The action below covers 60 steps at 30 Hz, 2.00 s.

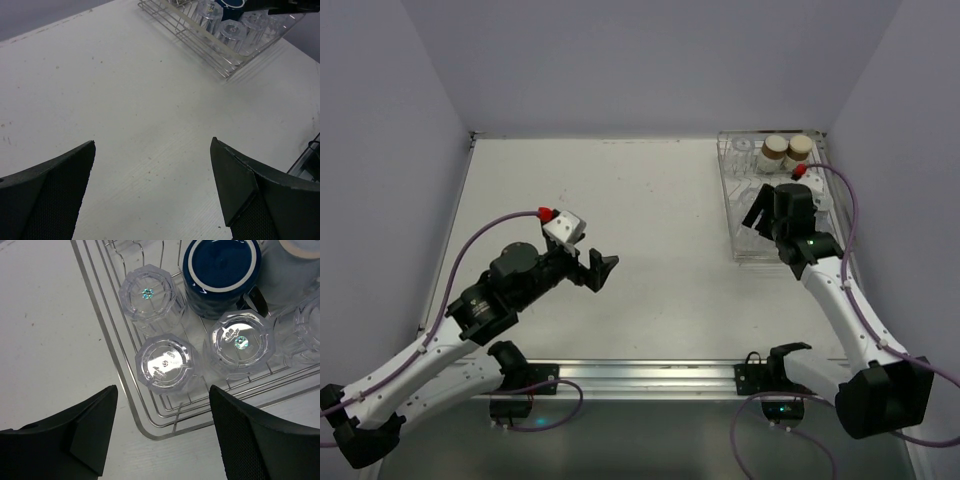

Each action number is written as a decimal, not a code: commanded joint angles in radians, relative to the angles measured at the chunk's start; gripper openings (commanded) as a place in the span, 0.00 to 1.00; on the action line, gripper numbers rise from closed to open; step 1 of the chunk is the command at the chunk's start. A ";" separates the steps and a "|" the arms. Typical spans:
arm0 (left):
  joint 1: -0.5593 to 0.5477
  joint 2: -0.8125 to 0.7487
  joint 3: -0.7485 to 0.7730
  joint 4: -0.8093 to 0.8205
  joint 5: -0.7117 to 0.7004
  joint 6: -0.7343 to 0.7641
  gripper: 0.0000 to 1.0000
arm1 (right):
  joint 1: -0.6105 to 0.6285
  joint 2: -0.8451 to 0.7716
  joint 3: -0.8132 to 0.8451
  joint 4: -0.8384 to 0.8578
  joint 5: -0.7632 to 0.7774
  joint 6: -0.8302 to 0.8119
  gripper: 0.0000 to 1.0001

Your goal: Unload the cups from the dish rack

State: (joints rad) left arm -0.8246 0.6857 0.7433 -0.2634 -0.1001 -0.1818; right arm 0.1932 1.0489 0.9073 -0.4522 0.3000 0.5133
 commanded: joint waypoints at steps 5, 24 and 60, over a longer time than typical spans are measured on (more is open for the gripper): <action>0.016 0.014 0.007 0.029 0.022 -0.008 1.00 | -0.006 0.192 0.102 0.046 0.073 -0.015 0.79; 0.082 0.029 0.007 0.033 0.073 -0.022 1.00 | -0.011 0.391 0.128 0.058 0.024 -0.016 0.78; 0.107 0.333 -0.019 0.737 0.526 -0.567 0.67 | 0.117 -0.187 -0.206 0.839 -0.907 0.505 0.33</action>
State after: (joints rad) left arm -0.7238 1.0111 0.7216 0.2714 0.3729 -0.6559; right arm 0.3073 0.8520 0.6952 0.1230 -0.4198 0.8585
